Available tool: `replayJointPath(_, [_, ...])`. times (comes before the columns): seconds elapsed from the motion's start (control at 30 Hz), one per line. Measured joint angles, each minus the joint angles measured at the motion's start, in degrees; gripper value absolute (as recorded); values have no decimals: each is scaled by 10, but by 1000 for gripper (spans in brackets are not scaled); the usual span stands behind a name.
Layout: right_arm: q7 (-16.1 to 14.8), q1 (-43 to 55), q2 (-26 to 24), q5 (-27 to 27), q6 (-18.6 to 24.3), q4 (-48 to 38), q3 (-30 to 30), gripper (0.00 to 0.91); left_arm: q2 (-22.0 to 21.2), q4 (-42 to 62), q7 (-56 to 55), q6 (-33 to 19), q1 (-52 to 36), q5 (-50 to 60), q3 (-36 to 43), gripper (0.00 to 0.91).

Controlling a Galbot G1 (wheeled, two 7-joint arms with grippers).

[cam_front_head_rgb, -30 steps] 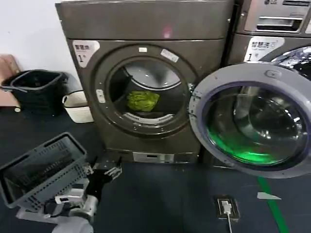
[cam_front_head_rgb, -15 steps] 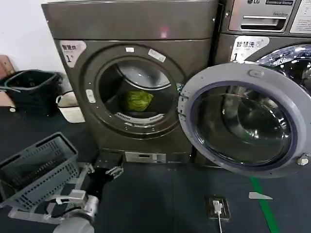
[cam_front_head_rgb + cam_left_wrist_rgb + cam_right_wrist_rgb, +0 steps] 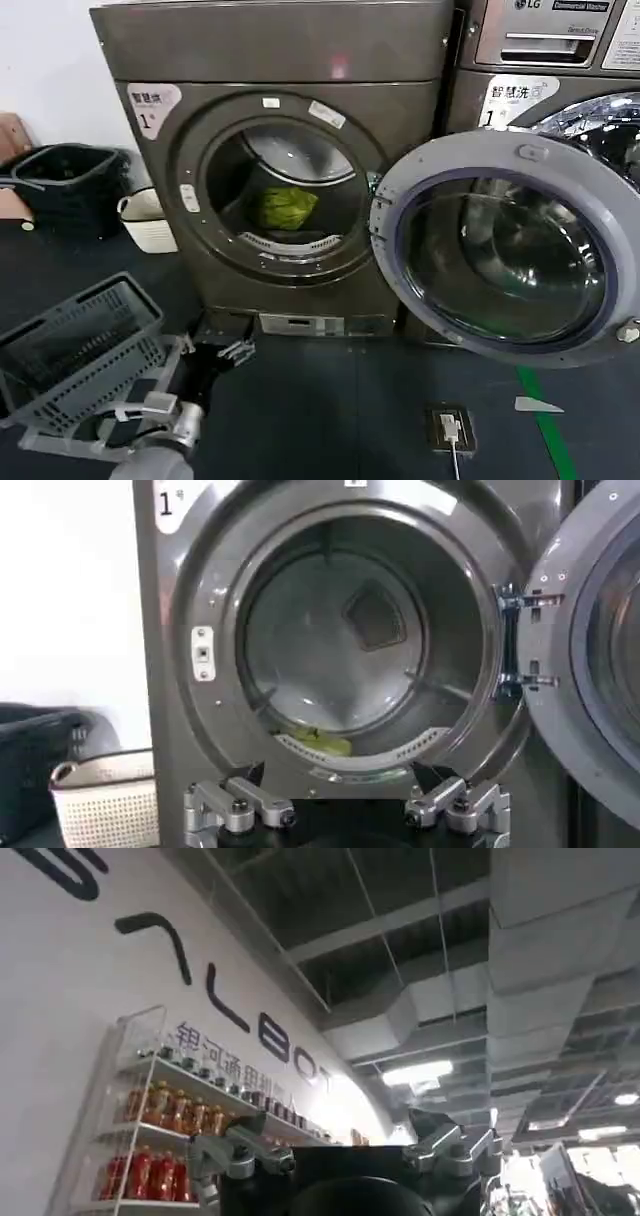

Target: Grasp the clothes from the dryer.

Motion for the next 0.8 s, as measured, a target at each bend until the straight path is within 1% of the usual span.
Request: replayJointPath(0.8, [-5,8,1,-13,15,-8,-5,907,-1,6,1,3,-3,4,3,907])
